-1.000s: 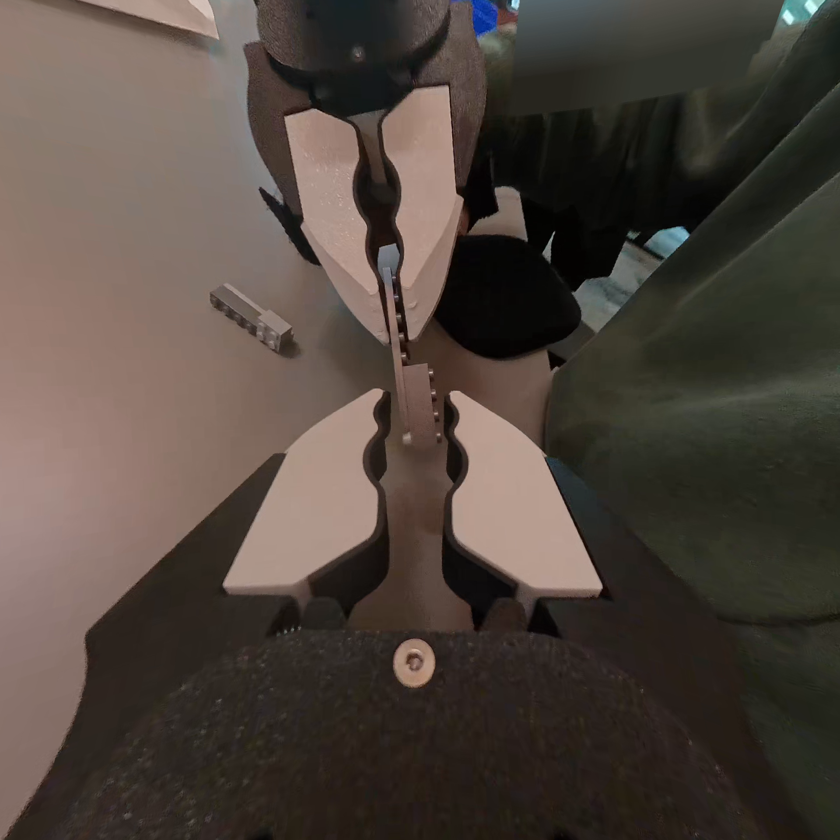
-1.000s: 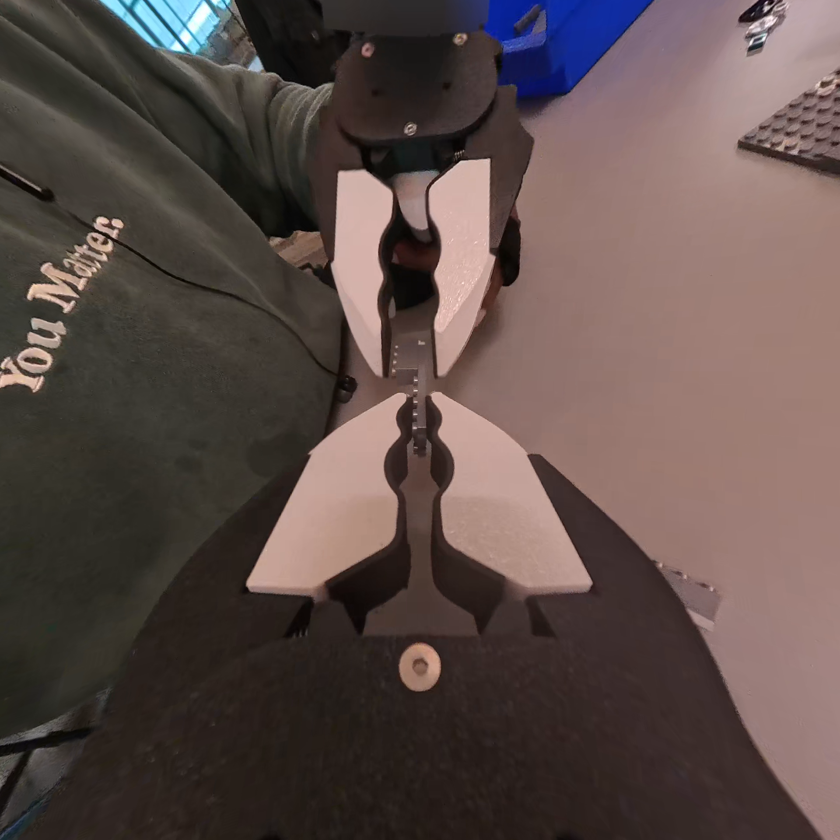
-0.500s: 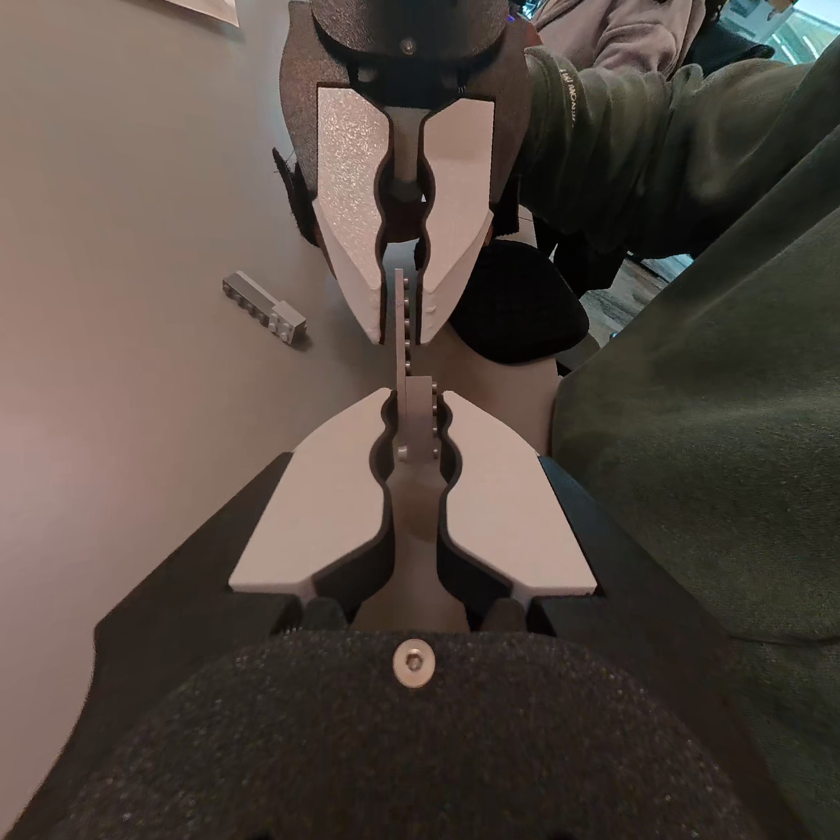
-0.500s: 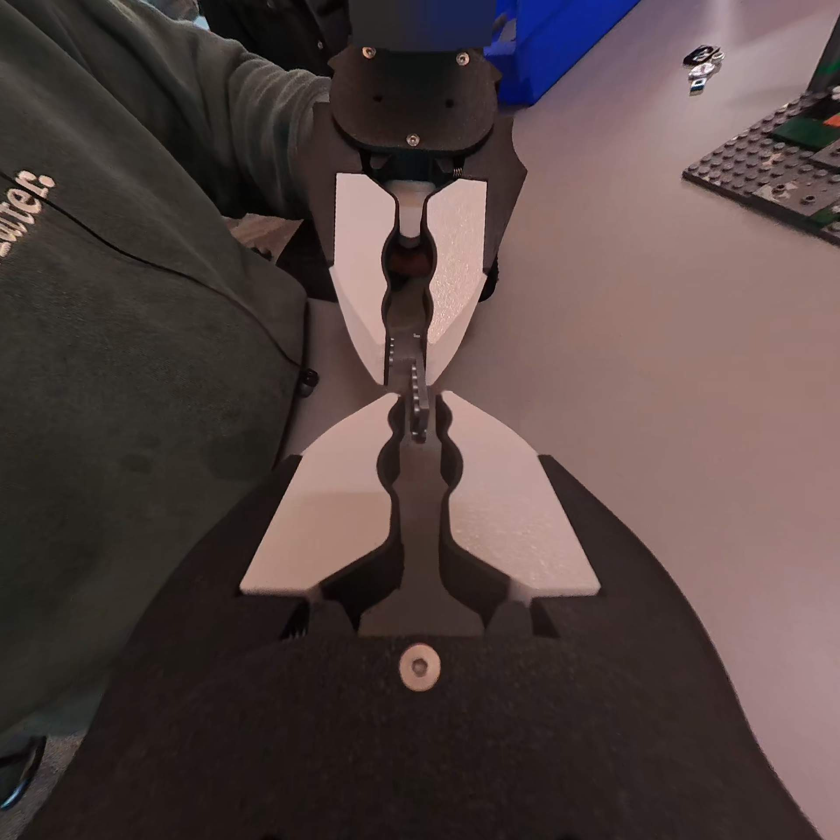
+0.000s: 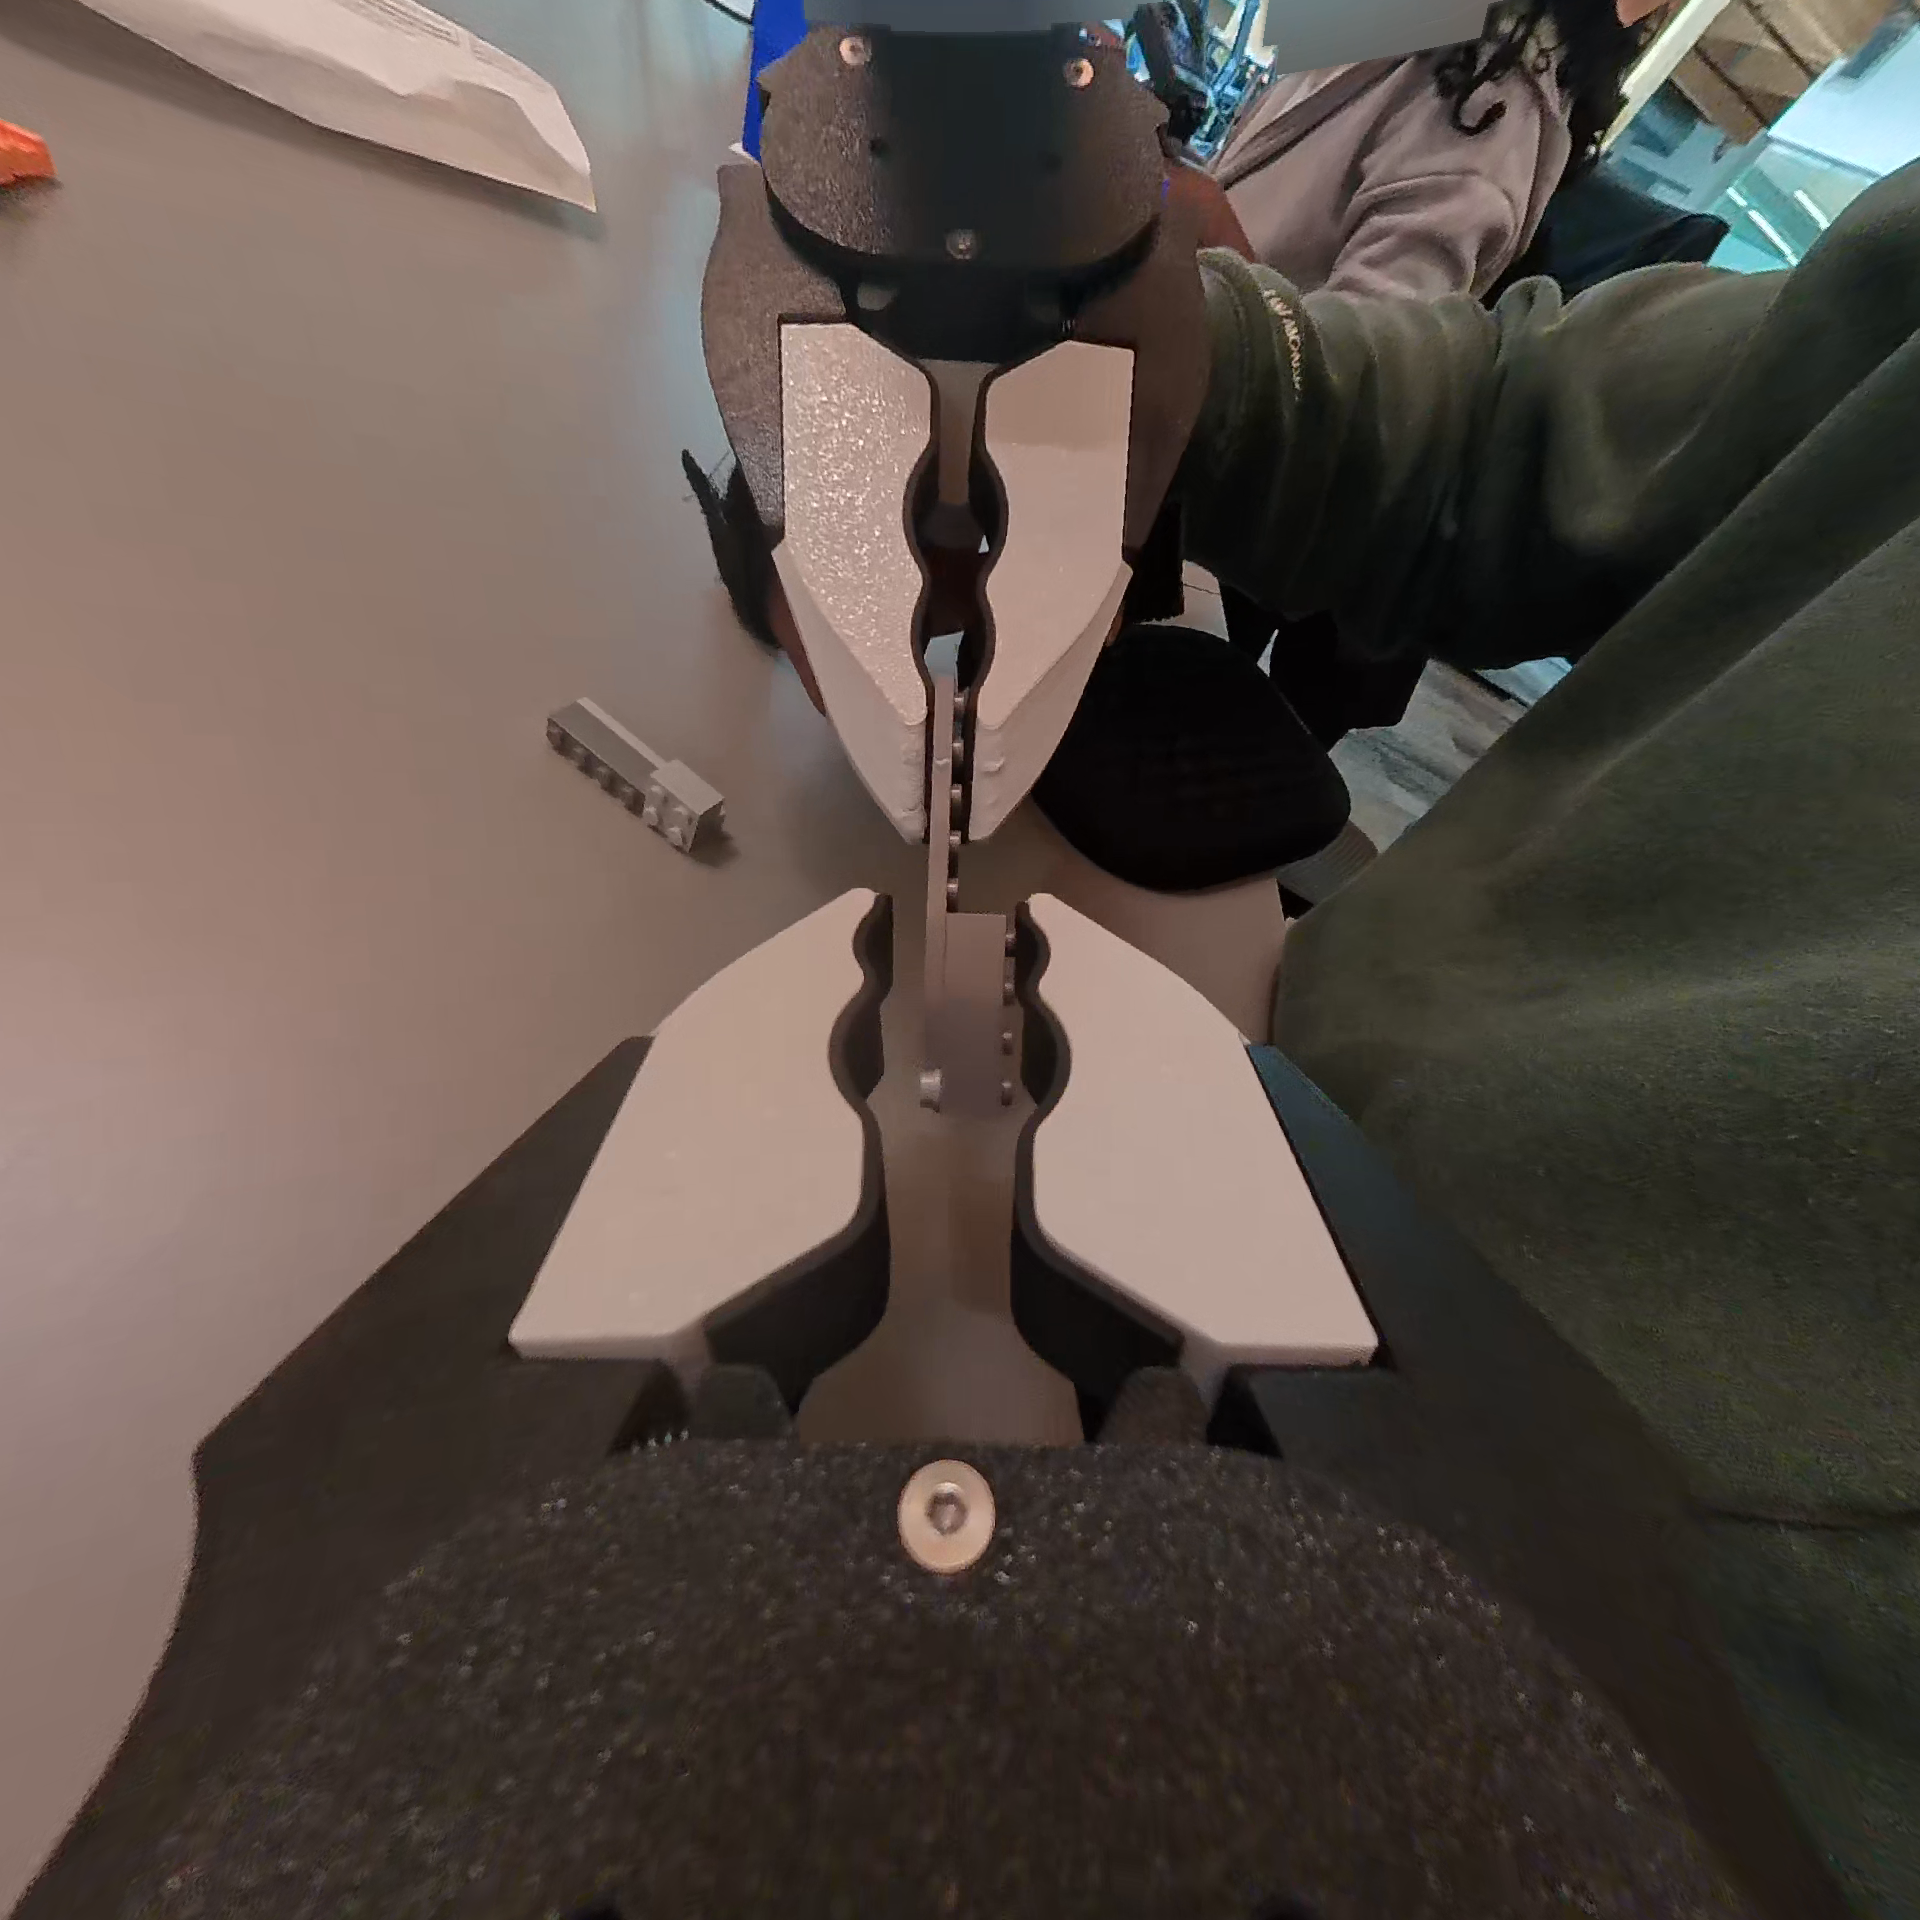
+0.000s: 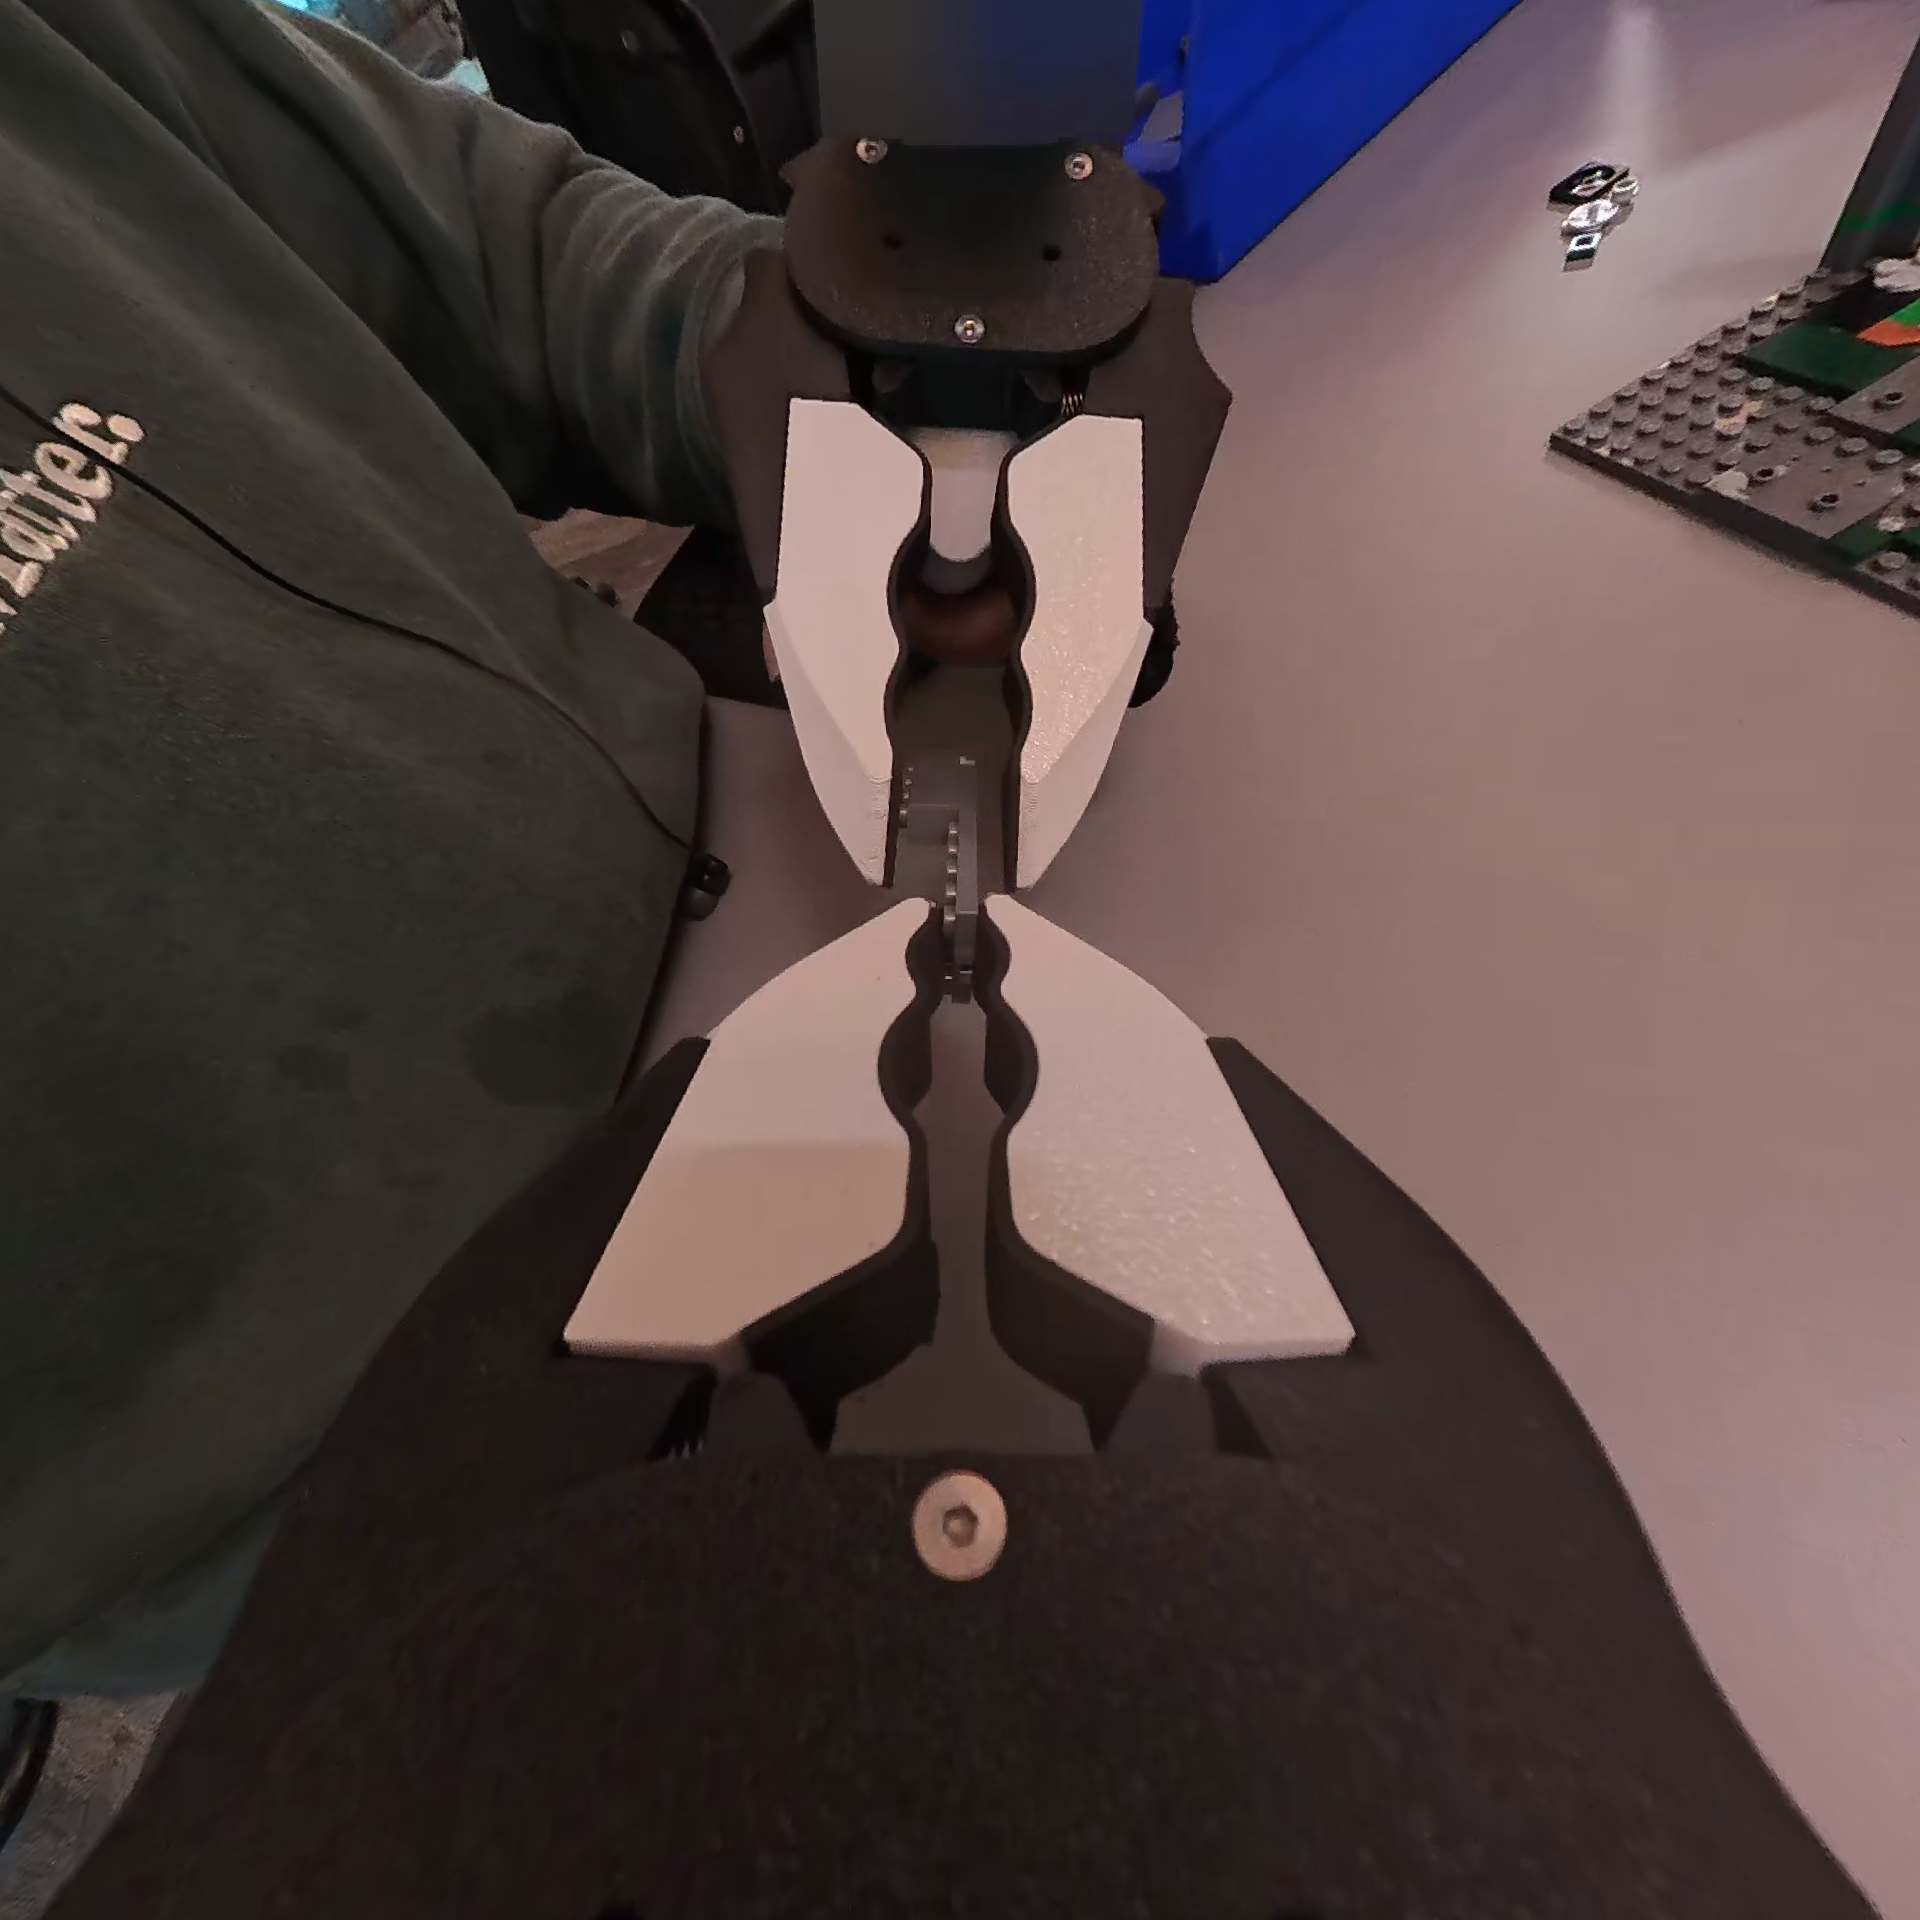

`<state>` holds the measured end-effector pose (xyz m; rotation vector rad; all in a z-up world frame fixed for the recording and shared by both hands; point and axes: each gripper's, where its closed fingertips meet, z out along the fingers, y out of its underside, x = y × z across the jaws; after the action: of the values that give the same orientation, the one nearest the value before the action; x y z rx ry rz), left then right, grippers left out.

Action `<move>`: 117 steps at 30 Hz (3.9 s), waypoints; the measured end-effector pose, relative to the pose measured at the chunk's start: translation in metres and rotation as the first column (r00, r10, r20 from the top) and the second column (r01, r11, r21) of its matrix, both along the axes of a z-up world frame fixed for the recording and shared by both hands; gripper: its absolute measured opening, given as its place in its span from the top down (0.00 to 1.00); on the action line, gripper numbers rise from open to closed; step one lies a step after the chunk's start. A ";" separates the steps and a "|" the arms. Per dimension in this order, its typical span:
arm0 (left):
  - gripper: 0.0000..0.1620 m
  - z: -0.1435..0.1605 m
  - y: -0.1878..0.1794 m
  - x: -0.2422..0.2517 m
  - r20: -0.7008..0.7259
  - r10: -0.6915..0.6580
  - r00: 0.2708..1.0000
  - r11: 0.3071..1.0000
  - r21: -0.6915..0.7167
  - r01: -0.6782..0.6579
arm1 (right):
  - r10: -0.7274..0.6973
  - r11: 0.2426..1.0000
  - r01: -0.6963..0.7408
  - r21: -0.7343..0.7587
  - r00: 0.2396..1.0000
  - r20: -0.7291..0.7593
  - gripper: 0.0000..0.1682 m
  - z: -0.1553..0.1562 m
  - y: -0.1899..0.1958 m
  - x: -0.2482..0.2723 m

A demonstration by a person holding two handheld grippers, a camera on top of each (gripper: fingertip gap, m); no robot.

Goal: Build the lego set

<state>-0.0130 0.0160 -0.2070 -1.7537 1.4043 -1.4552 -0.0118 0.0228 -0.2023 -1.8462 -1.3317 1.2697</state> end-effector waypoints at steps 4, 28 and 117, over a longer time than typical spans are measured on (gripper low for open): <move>0.88 0.003 0.001 0.000 0.020 0.006 1.000 1.000 -0.006 -0.005 | -0.010 1.000 0.010 -0.016 1.000 -0.029 0.98 0.002 0.000 0.000; 0.90 0.004 -0.003 0.001 0.039 0.012 0.999 0.999 -0.030 -0.011 | -0.003 1.000 0.002 -0.005 0.998 -0.061 0.97 0.001 -0.003 0.004; 0.91 -0.024 0.033 -0.009 -0.091 0.150 0.985 0.968 -0.187 -0.165 | 0.029 0.867 -0.266 0.421 0.871 0.490 0.93 -0.067 0.017 0.040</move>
<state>-0.0216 0.0494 -0.2308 -2.0110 1.1609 -1.4952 0.0282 0.0400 -0.2691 -1.7579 -1.8810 0.4734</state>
